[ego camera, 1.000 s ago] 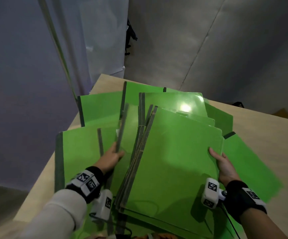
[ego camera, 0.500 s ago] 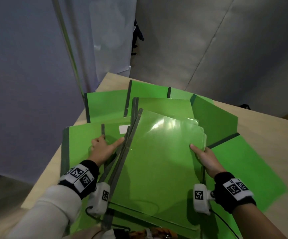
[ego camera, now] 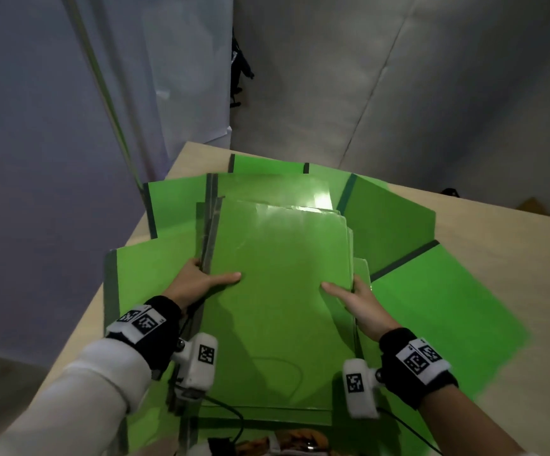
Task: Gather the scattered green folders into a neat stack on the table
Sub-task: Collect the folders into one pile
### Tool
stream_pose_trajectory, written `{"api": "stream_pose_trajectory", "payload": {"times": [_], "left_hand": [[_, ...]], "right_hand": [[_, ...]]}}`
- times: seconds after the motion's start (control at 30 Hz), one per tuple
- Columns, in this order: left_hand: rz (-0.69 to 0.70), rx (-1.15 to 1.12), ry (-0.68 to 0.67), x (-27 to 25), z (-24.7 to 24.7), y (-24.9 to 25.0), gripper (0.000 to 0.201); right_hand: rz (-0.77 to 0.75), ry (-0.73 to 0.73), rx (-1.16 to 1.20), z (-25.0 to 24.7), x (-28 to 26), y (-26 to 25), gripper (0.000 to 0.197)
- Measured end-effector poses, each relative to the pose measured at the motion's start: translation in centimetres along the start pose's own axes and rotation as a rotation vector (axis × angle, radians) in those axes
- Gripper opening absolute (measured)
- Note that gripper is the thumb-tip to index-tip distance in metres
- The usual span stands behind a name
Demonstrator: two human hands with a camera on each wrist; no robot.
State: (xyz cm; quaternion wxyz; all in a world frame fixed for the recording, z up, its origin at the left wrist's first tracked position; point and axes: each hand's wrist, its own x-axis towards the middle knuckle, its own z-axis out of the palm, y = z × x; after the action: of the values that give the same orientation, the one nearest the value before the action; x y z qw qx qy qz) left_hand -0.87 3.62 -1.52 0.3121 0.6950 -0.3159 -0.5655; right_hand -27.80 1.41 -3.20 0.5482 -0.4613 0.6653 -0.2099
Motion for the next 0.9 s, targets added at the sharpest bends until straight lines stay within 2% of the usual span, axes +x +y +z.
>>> {"api": "stream_pose_trajectory", "payload": {"times": [0.07,0.17,0.2,0.33,0.43,0.47,0.57,0.6,0.73,0.83,0.9], "left_hand": [[0.01,-0.032,0.025,-0.1,-0.1,-0.2,0.107],[0.046,-0.061,0.039,0.2,0.0,-0.8,0.103],[0.056,-0.06,0.04,0.4,0.1,-0.9,0.103],[0.048,-0.106,0.022,0.5,0.2,-1.1,0.104],[0.04,-0.172,-0.039,0.2,0.3,-1.4,0.13],[0.032,-0.192,-0.058,0.1,0.4,-1.4,0.128],[0.018,-0.209,-0.083,0.4,1.0,-2.1,0.091],[0.024,-0.205,-0.084,0.5,1.1,-2.2,0.085],[0.042,-0.194,-0.036,0.7,1.6,-2.2,0.099],[0.089,-0.213,-0.022,0.7,1.8,-1.7,0.101],[0.145,-0.222,-0.016,0.2,1.9,-0.8,0.1]], "right_hand": [[-0.021,0.037,-0.083,-0.4,0.0,0.4,0.095],[-0.009,0.118,-0.36,-1.4,0.3,0.7,0.097],[0.0,0.136,-0.378,-1.5,0.2,0.6,0.095],[0.012,0.158,-0.171,-1.4,0.2,0.5,0.09],[-0.027,0.098,0.003,-1.3,0.4,0.4,0.096],[-0.014,0.082,0.045,-1.2,0.4,0.3,0.1],[0.022,0.04,0.103,-0.8,0.5,0.3,0.112],[0.031,0.028,0.124,-0.7,0.5,0.4,0.115],[0.063,0.071,0.24,-1.8,0.6,0.4,0.107],[0.057,-0.009,0.203,-2.7,0.7,-0.1,0.101],[0.036,-0.016,0.201,-3.0,0.4,-1.1,0.107]]}}
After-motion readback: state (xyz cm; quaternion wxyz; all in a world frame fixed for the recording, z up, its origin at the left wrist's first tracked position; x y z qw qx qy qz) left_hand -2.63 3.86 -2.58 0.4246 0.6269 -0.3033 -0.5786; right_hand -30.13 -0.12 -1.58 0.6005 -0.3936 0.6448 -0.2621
